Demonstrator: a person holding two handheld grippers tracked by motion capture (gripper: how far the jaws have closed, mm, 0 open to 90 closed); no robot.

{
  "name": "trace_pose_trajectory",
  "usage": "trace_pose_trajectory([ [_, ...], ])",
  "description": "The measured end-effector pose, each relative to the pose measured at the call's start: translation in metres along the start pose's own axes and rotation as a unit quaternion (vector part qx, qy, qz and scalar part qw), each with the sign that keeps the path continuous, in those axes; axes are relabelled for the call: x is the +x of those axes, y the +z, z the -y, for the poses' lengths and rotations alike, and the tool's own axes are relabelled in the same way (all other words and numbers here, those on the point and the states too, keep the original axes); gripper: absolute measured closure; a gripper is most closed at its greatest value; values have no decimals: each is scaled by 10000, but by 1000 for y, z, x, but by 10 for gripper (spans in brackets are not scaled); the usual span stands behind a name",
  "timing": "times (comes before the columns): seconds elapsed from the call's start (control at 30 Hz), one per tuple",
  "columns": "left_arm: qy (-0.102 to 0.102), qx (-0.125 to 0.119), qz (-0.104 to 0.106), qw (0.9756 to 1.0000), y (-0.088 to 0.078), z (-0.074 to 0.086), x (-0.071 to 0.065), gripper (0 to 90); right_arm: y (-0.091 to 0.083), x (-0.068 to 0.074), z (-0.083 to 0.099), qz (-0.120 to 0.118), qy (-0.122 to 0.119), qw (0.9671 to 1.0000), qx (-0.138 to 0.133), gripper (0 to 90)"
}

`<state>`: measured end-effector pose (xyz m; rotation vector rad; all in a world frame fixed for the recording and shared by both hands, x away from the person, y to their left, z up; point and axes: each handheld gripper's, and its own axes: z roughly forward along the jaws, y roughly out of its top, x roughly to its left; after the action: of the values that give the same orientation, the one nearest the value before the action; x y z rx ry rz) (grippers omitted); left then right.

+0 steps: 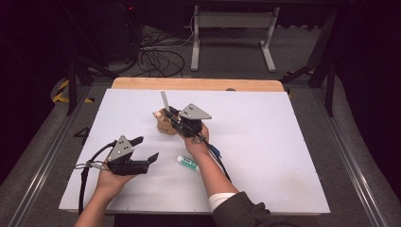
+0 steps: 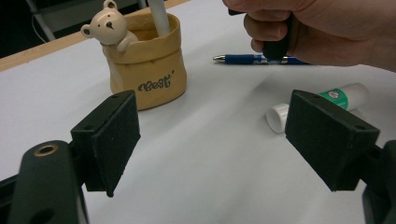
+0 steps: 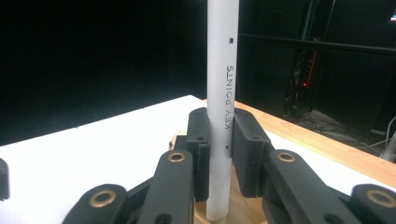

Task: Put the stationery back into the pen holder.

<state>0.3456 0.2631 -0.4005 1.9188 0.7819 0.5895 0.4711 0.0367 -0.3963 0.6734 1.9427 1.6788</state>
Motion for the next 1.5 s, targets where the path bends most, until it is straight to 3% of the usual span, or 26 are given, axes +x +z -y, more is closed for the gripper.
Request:
trace_pose_trajectory([
  [0.37, 8, 30, 28, 10000, 1, 1, 0, 183, 7, 1, 10, 4, -80, 9993, 378, 783],
  [0.5, -13, 28, 38, 10000, 2, 1, 0, 182, 9, -2, 14, -23, 0, 9986, 529, 781],
  [0.83, 21, 64, 56, 10000, 3, 3, 0, 182, 9, -1, 15, -124, 1, 9982, 590, 749],
  [1.0, -7, 34, 74, 10000, 3, 3, 0, 182, 6, 0, 12, -155, -1, 9979, 622, 699],
  [1.13, -209, -83, 206, 9995, 3, 2, 1, 173, 2, 2, 8, -200, -56, 9977, 643, 591],
  [1.23, -227, -119, 240, 9994, 3, 2, 1, 171, -3, 1, 6, -220, -191, 9974, 655, 548],
  [1.5, -126, -32, 166, 9998, 4, 4, 0, 171, -18, -1, 4, -304, -230, 9970, 669, 435],
])
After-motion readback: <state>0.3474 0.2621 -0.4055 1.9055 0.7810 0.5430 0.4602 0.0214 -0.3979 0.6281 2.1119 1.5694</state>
